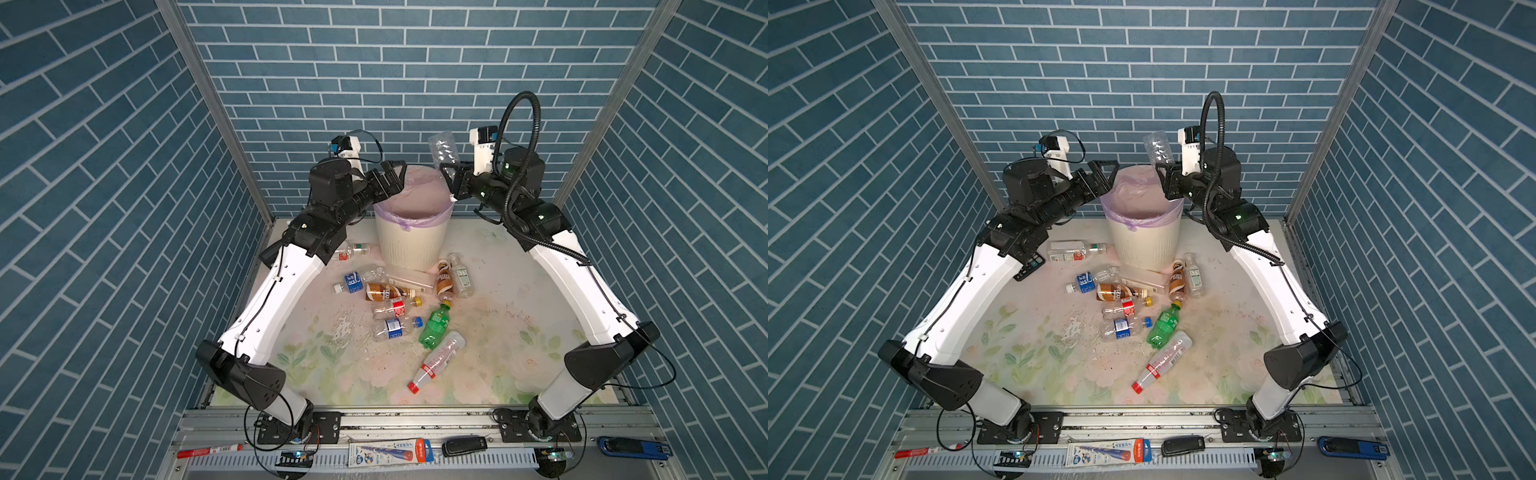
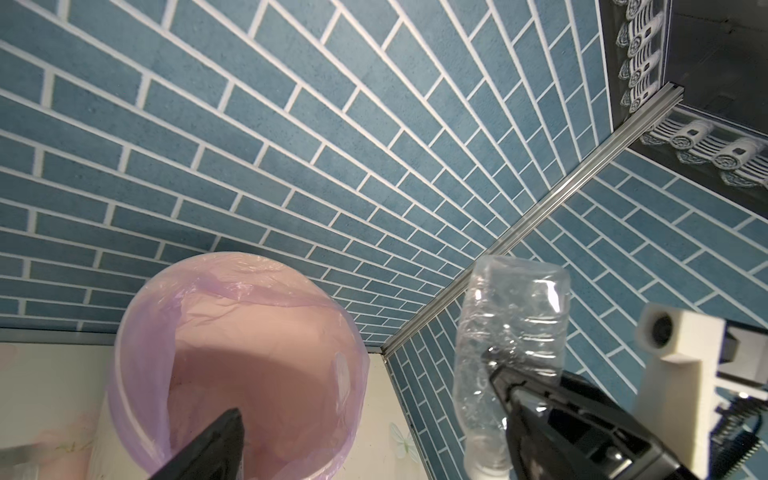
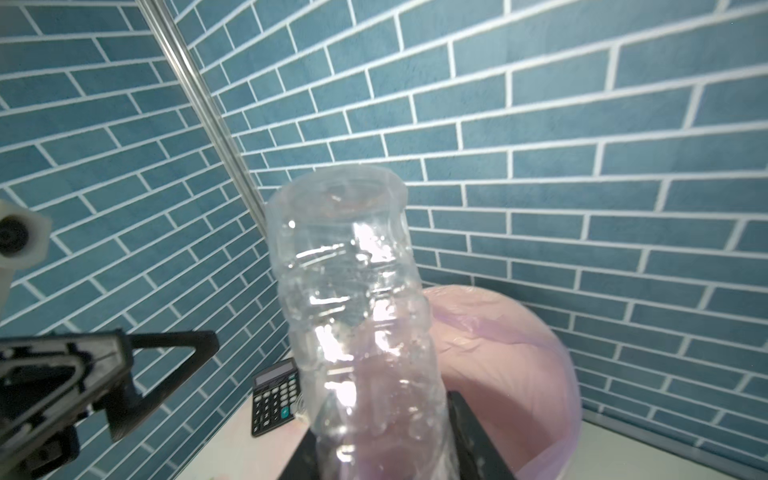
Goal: Throw the plastic bottles in the bin
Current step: 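Raise the clear bottle with the right gripper while the left gripper opens and withdraws, then open the right gripper over the bin to drop the clear bottle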
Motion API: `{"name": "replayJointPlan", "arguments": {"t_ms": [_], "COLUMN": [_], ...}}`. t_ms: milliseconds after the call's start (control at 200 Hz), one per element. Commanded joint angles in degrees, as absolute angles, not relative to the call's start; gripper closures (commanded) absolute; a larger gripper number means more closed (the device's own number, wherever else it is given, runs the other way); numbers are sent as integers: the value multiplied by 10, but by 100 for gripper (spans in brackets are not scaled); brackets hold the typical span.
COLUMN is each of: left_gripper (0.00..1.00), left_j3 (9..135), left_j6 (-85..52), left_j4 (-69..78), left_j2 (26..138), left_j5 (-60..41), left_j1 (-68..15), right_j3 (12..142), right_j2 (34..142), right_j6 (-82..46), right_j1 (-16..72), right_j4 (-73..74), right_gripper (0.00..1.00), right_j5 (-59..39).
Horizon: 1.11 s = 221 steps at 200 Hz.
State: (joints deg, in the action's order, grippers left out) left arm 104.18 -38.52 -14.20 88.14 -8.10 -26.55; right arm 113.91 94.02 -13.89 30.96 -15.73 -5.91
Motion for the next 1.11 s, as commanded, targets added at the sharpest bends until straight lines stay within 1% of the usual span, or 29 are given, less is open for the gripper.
{"name": "replayJointPlan", "arguments": {"t_ms": [0,100,170,225,300,345,375,405,435,495,555,610,790,1100], "left_gripper": [1,1,1,1,1,1,1,1,1,1,1,1,1,1], "left_j3": [1020,1007,1003,997,992,988,988,987,986,984,981,980,976,961], "left_j6": [-359,-355,-354,-355,-356,-357,-357,-357,-355,-353,-354,-355,-355,-358], "left_j4": [-128,-126,-127,-127,-125,-126,-128,-130,-132,-136,-138,-138,-141,-149], "left_j2": [864,856,855,854,853,852,853,852,852,850,849,850,855,847], "left_j5": [-65,-64,-65,-66,-69,-72,-73,-75,-75,-76,-77,-81,-90,-96], "left_j1": [-265,-262,-260,-259,-256,-253,-251,-250,-248,-244,-241,-239,-239,-239], "right_j3": [1151,1158,1171,1208,1291,1355,1397,1433,1457,1465,1444,1431,1419,1363], "right_j2": [897,902,926,965,1045,1098,1131,1156,1172,1175,1158,1144,1119,1080], "right_j6": [-90,-92,-102,-115,-142,-155,-161,-166,-170,-171,-167,-163,-156,-154], "right_j1": [307,308,308,308,307,308,308,308,309,311,314,314,314,314], "right_j4": [-82,-58,-57,-95,-183,-256,-298,-328,-346,-342,-315,-296,-294,-286], "right_gripper": [66,66,66,64,60,53,47,35,26,12,1,1,1,1], "right_j5": [16,36,26,12,-7,-22,-33,-46,-47,-47,-47,-63,-54,-31]}}
